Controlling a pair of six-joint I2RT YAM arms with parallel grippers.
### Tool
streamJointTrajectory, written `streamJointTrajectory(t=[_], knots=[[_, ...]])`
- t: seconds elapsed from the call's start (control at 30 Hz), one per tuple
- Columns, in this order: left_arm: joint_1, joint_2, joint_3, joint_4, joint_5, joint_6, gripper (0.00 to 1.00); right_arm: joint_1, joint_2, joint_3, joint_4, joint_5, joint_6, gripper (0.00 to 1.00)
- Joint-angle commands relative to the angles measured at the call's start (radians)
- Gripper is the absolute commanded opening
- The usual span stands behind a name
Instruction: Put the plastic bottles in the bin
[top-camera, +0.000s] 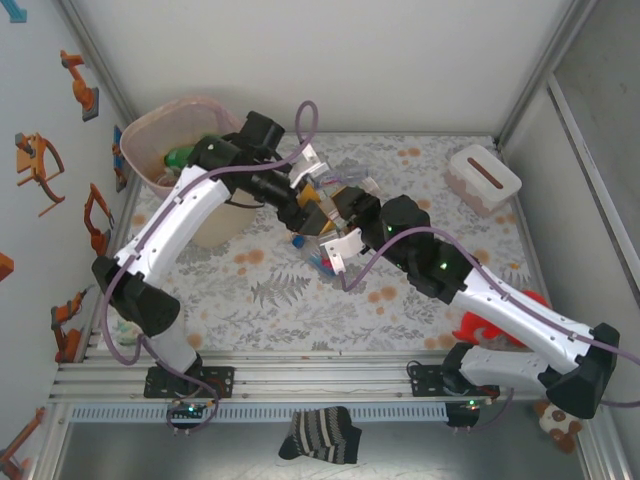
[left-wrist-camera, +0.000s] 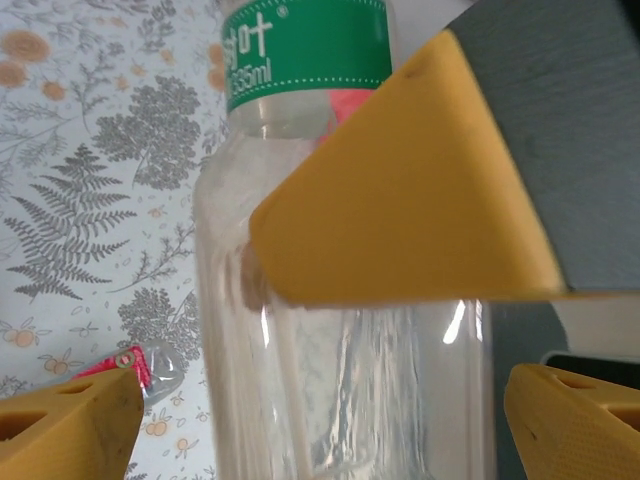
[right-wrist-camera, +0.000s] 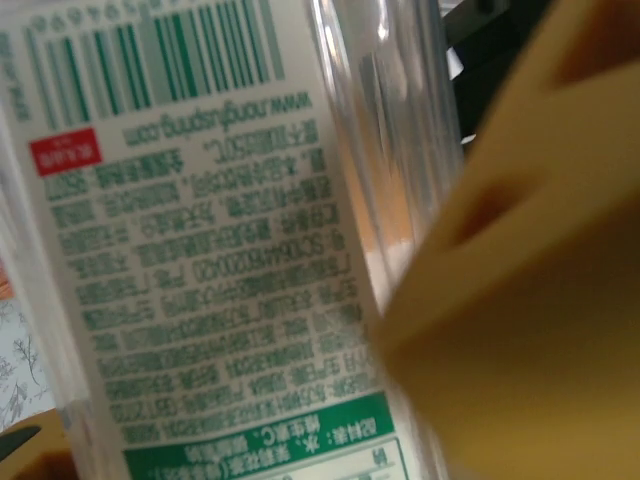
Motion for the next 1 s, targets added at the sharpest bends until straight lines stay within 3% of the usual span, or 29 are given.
streamJointTrajectory(t=[0.0, 0.17, 0.37, 0.53, 0.63, 0.97], knots=[[-0.034, 0.039, 0.069, -0.126, -0.022, 0.084, 0.88, 0.013, -0.001, 0.047, 0.004, 0.014, -0.019, 0.51], [-0.049, 0.08, 0.135, -0.195, -0.045, 0.115, 0.71, 0.019, -0.001, 0.051, -0.017, 0.025, -0.018, 0.51], [-0.048, 0.087, 0.164, -0.215, -0.074, 0.133, 0.6, 0.02, -0.005, 0.049, -0.04, 0.038, -0.011, 0.55], [-0.046, 0.092, 0.187, -0.227, -0.106, 0.14, 0.57, 0.022, -0.017, 0.046, -0.058, 0.052, 0.017, 0.72], [-0.03, 0.087, 0.191, -0.226, -0.12, 0.143, 0.56, 0.025, -0.034, 0.044, -0.085, 0.068, 0.041, 0.94], [0.078, 0.058, 0.195, -0.16, -0.229, 0.087, 0.53, 0.025, -0.088, 0.036, -0.198, 0.133, 0.199, 0.94]])
